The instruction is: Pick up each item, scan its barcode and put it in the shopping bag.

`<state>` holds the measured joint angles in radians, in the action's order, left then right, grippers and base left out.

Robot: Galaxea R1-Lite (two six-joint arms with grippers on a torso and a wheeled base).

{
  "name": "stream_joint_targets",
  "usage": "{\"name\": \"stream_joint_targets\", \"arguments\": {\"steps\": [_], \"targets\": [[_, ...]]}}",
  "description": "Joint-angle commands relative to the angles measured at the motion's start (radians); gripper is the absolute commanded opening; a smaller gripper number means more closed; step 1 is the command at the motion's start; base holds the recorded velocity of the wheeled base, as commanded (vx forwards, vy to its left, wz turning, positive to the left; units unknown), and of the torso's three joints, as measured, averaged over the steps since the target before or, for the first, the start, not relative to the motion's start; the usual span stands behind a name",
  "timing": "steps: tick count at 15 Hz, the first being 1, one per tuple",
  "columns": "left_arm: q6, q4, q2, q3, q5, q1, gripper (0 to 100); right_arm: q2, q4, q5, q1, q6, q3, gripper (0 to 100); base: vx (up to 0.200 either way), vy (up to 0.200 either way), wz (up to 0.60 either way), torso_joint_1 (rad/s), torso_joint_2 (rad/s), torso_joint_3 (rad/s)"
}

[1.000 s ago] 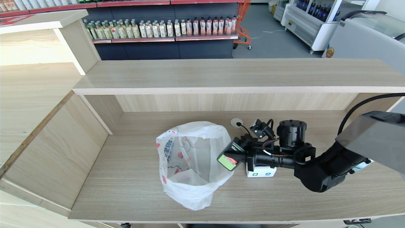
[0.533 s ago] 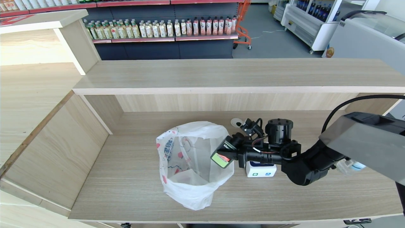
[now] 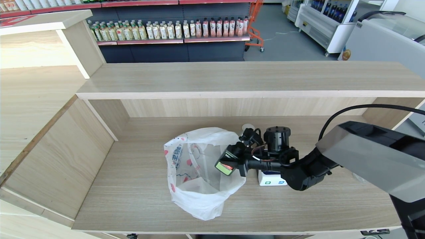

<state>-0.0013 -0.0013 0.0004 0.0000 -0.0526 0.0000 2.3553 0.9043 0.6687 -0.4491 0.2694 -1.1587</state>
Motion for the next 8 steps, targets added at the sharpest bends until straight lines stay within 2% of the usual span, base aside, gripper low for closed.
{"name": "stream_joint_targets", "arguments": {"steps": [1,4,7,8], "targets": [[0.0,0.0,0.0,0.0,0.0,0.0,100,0.03,-0.021,0.0,-0.003,0.027,-0.036,0,0.0,0.0,0.0,0.0,0.0,0.0],[0.0,0.0,0.0,0.0,0.0,0.0,100,0.039,-0.041,0.0,-0.003,0.09,-0.047,0,0.0,0.0,0.0,0.0,0.0,0.0],[0.0,0.0,0.0,0.0,0.0,0.0,100,0.041,-0.042,-0.001,-0.003,0.091,-0.055,0,0.0,0.0,0.0,0.0,0.0,0.0],[0.0,0.0,0.0,0.0,-0.001,0.0,100,0.039,-0.042,-0.001,-0.003,0.091,-0.055,100,0.0,0.0,0.0,0.0,0.0,0.0]]}}
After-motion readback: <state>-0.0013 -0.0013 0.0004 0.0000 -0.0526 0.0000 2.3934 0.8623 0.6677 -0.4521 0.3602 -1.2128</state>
